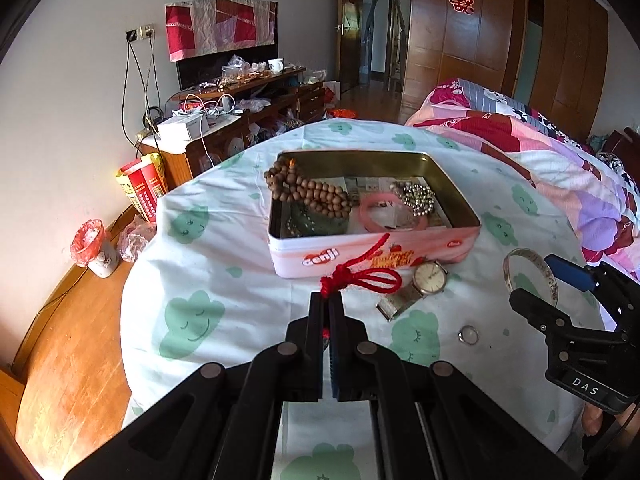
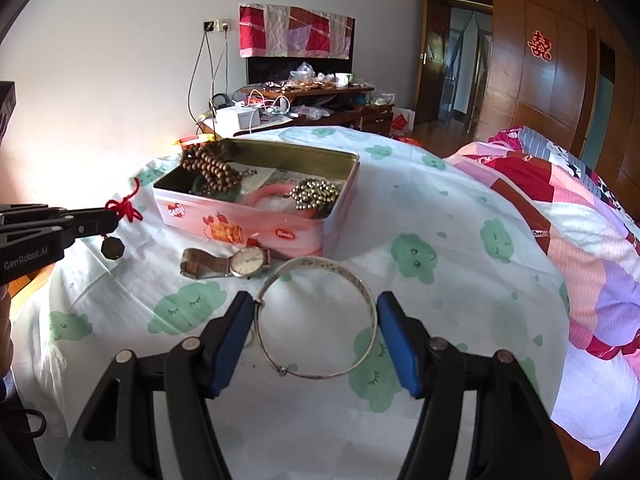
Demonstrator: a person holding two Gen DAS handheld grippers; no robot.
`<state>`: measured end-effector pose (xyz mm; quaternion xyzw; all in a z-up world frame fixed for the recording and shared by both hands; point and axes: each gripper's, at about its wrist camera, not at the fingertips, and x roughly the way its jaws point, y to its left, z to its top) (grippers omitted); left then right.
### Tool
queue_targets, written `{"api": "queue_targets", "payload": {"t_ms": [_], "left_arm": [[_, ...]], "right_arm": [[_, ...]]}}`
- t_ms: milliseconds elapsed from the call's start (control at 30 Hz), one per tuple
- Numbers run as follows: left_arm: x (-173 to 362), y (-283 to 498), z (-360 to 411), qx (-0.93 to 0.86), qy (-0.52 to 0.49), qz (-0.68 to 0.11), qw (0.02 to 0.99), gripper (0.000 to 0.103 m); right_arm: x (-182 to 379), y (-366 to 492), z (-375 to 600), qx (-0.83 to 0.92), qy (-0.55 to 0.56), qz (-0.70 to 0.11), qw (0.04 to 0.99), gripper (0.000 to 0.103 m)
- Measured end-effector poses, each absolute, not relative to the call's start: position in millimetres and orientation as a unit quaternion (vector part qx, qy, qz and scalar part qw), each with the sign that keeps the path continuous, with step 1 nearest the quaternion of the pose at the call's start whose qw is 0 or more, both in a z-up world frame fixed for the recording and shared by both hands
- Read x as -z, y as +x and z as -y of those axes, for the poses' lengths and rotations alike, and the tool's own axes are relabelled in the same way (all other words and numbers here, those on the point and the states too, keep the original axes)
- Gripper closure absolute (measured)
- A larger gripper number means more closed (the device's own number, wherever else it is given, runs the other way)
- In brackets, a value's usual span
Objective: Organize jewelry
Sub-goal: 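Grasp the red string knot with the left tool while the right tool grasps the silver bangle, then carry the red string knot and silver bangle over the pink tin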
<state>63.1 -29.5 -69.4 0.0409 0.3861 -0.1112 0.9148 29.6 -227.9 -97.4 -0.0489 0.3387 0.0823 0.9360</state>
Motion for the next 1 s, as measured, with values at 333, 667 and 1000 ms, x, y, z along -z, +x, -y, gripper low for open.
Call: {"api": "queue_targets", "payload": {"t_ms": [333,667,1000], "left_arm": [[58,77,30,0.107,0.049,-0.377,0.919,0.102],[40,96,33,0.104,0.063,-0.361,0.925,0.102],[28,123,38,0.099,0.075,-0.354,0.927,0.102]], "right_arm": [[82,43,227,-0.088,-0.055,-0.324,0.940,0.037],[62,65,219,-0.098,-0.072,-0.304,0.945,0.037],[48,88,213,-0.105,-0.081,-0.290,0.948,0.037]]}}
